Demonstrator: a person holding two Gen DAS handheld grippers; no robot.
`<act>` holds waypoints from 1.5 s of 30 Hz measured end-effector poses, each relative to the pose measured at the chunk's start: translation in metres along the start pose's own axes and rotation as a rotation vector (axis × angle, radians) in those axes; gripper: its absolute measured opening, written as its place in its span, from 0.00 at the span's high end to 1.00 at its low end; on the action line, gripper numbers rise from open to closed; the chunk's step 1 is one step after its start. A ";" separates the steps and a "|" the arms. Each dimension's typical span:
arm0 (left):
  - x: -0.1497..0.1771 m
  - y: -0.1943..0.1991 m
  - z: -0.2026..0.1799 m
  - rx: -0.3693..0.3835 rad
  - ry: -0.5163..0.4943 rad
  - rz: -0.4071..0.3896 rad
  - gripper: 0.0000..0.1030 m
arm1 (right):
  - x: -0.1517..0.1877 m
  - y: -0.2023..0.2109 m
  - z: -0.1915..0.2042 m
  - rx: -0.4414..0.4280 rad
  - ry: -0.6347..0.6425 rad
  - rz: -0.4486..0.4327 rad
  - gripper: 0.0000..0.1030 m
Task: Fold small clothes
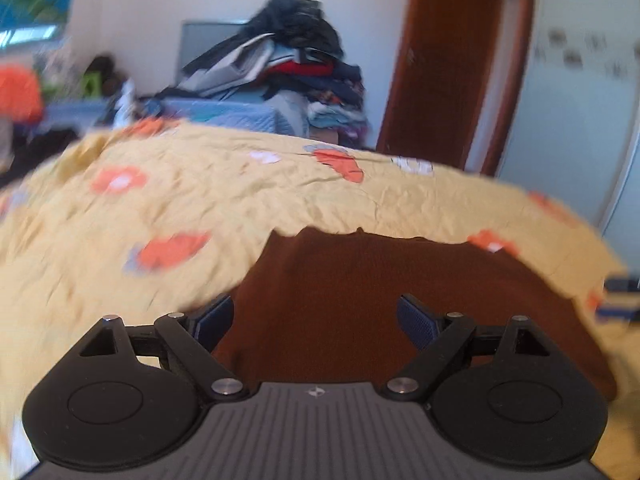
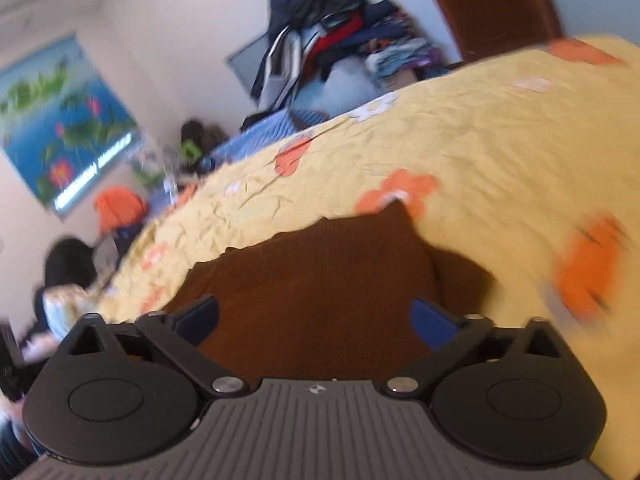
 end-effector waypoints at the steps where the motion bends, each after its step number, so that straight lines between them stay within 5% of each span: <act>1: 0.012 0.011 0.018 0.021 0.095 0.051 0.13 | 0.010 0.016 -0.005 -0.001 -0.048 0.010 0.00; 7: 0.072 0.014 0.057 0.188 0.511 0.344 0.14 | 0.060 0.043 -0.034 -0.050 -0.338 0.053 0.02; 10: 0.071 -0.008 0.047 0.286 0.604 0.372 0.15 | 0.061 0.018 -0.028 -0.124 -0.359 0.067 0.02; 12: 0.064 -0.019 0.041 0.259 0.634 0.385 0.15 | 0.054 0.002 -0.024 -0.123 -0.355 0.081 0.04; 13: 0.060 -0.025 0.038 0.251 0.632 0.394 0.25 | 0.051 -0.006 -0.022 -0.125 -0.347 0.105 0.08; 14: 0.059 -0.030 0.035 0.221 0.621 0.409 0.39 | 0.051 -0.013 -0.019 -0.127 -0.331 0.135 0.23; 15: 0.059 -0.036 0.034 0.180 0.607 0.435 0.73 | 0.051 -0.019 -0.018 -0.111 -0.313 0.161 0.51; 16: 0.061 -0.041 0.035 0.148 0.598 0.462 0.89 | 0.053 -0.025 -0.020 -0.092 -0.312 0.196 0.68; 19: 0.059 -0.035 0.038 0.160 0.602 0.471 0.91 | 0.054 -0.022 -0.018 -0.093 -0.296 0.212 0.75; 23: 0.049 0.007 0.038 0.211 0.508 0.411 0.92 | 0.050 0.009 0.006 -0.175 -0.251 0.182 0.76; 27: 0.072 -0.004 0.047 0.137 0.434 0.467 0.87 | 0.074 0.009 -0.007 -0.085 -0.241 0.251 0.78; 28: 0.076 -0.006 0.050 0.151 0.442 0.470 0.84 | 0.079 0.010 -0.012 -0.104 -0.260 0.239 0.76; 29: 0.076 -0.004 0.054 0.172 0.457 0.473 0.82 | 0.079 0.012 -0.013 -0.133 -0.296 0.220 0.62; 32: 0.063 0.017 0.076 0.103 0.445 0.414 0.59 | 0.063 0.035 -0.008 -0.126 -0.271 0.158 0.26; 34: 0.045 0.035 0.091 -0.009 0.420 0.273 0.26 | 0.042 0.051 -0.007 -0.065 -0.185 0.083 0.20; 35: 0.033 0.037 0.093 -0.069 0.384 0.210 0.21 | 0.031 0.052 -0.007 -0.018 -0.137 0.074 0.20; 37: 0.006 0.027 0.080 -0.117 0.275 0.137 0.21 | 0.008 0.039 -0.006 0.047 -0.060 0.085 0.20; 40: -0.029 -0.013 0.047 -0.059 0.174 0.099 0.21 | -0.026 -0.004 -0.006 0.023 -0.016 0.113 0.20; 42: -0.043 -0.063 0.028 -0.052 0.153 0.172 0.23 | -0.043 -0.039 -0.013 0.078 0.019 0.149 0.21; 45: -0.051 -0.127 0.005 -0.048 0.147 0.294 0.44 | -0.055 -0.089 -0.027 0.158 0.049 0.204 0.23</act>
Point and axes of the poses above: each gripper's, at about its wrist camera, not at the fingertips, and y roughly against the way its jaws point, z to its left, x to its underside, the point moved 4 cm from there along -y, roughly the way its jaws point, and after that the axes turned 13 degrees about -x, right-handed, at the moved point
